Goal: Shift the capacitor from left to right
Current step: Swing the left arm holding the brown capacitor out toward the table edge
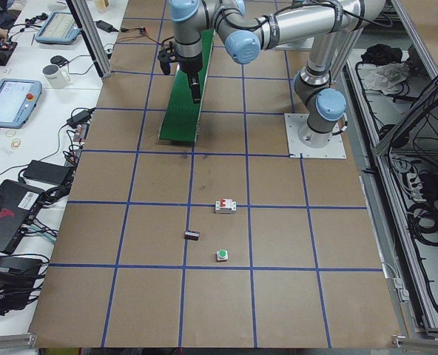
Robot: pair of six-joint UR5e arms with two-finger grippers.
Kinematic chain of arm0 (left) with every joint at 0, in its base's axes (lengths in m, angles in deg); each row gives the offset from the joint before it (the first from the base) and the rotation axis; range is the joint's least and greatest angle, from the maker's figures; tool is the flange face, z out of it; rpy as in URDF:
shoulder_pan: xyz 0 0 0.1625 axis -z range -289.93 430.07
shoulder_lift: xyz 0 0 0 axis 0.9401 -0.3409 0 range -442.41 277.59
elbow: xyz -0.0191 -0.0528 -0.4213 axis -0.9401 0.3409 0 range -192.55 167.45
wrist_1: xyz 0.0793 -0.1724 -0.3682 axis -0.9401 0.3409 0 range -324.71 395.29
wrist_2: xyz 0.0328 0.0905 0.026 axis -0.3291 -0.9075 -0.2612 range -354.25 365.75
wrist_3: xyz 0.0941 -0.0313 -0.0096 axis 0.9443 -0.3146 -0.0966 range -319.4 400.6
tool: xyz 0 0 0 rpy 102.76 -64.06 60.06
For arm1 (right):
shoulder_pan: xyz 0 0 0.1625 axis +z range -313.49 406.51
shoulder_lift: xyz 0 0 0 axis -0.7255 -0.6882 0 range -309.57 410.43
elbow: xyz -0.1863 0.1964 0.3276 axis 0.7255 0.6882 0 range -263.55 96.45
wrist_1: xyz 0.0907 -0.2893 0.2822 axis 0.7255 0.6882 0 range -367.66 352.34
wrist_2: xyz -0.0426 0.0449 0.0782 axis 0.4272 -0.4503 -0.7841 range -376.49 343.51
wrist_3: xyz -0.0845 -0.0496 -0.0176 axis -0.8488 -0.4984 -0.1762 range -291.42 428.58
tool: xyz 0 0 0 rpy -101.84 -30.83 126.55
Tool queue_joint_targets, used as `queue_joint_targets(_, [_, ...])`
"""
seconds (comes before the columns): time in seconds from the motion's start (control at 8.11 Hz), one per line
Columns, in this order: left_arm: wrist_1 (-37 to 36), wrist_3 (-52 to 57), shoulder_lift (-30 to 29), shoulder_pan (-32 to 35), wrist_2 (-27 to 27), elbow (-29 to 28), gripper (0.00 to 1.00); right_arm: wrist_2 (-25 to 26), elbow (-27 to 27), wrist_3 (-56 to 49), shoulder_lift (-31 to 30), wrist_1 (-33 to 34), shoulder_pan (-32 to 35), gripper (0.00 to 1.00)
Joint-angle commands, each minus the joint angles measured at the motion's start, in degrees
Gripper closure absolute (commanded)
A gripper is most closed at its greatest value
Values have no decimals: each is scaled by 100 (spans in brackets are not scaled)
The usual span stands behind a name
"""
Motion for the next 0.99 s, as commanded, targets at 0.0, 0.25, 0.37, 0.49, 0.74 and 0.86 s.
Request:
queue_joint_targets(0.0, [-627, 1290, -632, -1119, -490, -13, 0, -14, 0, -1, -2, -7, 9, 0])
queue_joint_targets(0.25, [-1683, 2592, -1334, -1735, -482, -31, 0, -14, 0, -1, -2, -7, 0, 0])
queue_joint_targets(0.37, [-1948, 3049, -1651, -2034, -473, -100, 0, -14, 0, -1, -2, -7, 0, 0])
queue_joint_targets(0.49, [-2238, 3602, -1984, -2211, -491, -275, 0, -22, 0, -1, -2, -7, 0, 0])
queue_joint_targets(0.74, [-2546, 4220, -2513, -2607, -482, -505, 0, -14, 0, -1, -2, -7, 0, 0])
queue_joint_targets(0.86, [-2957, 4579, -2707, -2722, -456, -505, 0, -14, 0, -1, -2, -7, 0, 0])
